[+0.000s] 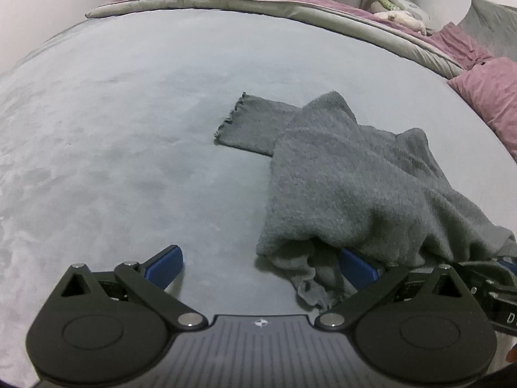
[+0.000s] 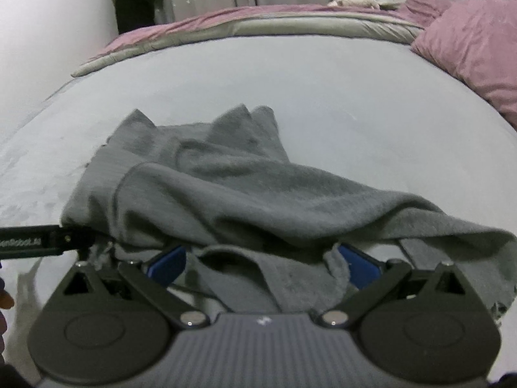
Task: Fold clothes
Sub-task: 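Move both open grippers down toward the grey sweater's hem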
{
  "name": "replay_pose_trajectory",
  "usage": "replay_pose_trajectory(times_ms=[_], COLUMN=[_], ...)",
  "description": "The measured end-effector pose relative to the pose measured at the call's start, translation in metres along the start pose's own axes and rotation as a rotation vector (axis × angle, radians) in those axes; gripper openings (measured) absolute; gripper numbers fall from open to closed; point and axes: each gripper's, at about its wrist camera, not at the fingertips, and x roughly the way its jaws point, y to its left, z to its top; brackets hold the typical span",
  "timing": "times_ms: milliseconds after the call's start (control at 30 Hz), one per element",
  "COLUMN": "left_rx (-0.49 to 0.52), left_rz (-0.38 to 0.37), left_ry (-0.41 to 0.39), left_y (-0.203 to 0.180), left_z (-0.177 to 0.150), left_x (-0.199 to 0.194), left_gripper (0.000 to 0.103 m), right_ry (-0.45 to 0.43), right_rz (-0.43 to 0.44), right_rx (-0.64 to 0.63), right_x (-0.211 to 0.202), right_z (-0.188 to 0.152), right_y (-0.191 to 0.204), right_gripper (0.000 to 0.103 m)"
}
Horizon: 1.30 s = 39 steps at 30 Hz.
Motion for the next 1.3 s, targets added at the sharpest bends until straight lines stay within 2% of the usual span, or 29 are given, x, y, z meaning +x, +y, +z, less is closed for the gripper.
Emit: replay_pose_trajectory(times_ms=[233, 300, 433, 633, 667, 733, 800, 900, 967, 1133, 1300], left_rx=[-0.007, -0.005, -0.008, -0.022, -0.025, -0.032, -0.041, -0.057, -0.077, -0.129, -0.172], left_rz=[-0.015, -0.019, -0.026, -0.026, -0.026, -0.025, -0.026, -0.028, -0.039, -0.067, -0.100], left_ry=[0.012, 0.011, 0.010, 0.005, 0.003, -0.004, -0.013, -0.026, -0.033, -0.051, -0.060], left_y=[0.003, 0.003, 0.005, 0.006, 0.007, 0.008, 0.011, 0.015, 0.017, 0.022, 0.025], left_z=[0.001, 0.000, 0.001, 0.002, 0.003, 0.005, 0.007, 0.009, 0.011, 0.014, 0.017], left_x=[0.000, -0.002, -0.005, -0.006, -0.006, -0.008, -0.009, -0.010, -0.009, -0.008, -0.004], left_gripper=[0.103, 0.103, 0.103, 0.103, 0.103, 0.103, 0.102, 0.097, 0.094, 0.086, 0.078], right_ry=[-0.031, -0.038, -0.052, -0.054, -0.050, -0.040, -0.034, -0.029, -0.028, -0.024, -0.044], right_rz=[0.019, 0.016, 0.013, 0.023, 0.028, 0.042, 0.052, 0.061, 0.073, 0.116, 0.122], right_rx=[-0.018, -0.019, -0.007, -0.007, -0.011, -0.021, -0.034, -0.032, -0.017, 0.010, 0.025], right_x=[-0.004, -0.004, -0.005, -0.005, -0.005, -0.004, -0.004, -0.005, -0.007, -0.013, -0.022], right_z=[0.003, 0.004, 0.004, 0.005, 0.004, 0.003, 0.002, 0.003, 0.004, 0.005, 0.007], right_y=[0.011, 0.013, 0.014, 0.016, 0.016, 0.018, 0.020, 0.019, 0.016, 0.010, 0.007], right_gripper=[0.099, 0.091, 0.085, 0.062, 0.055, 0.048, 0.034, 0.018, 0.013, 0.010, 0.009])
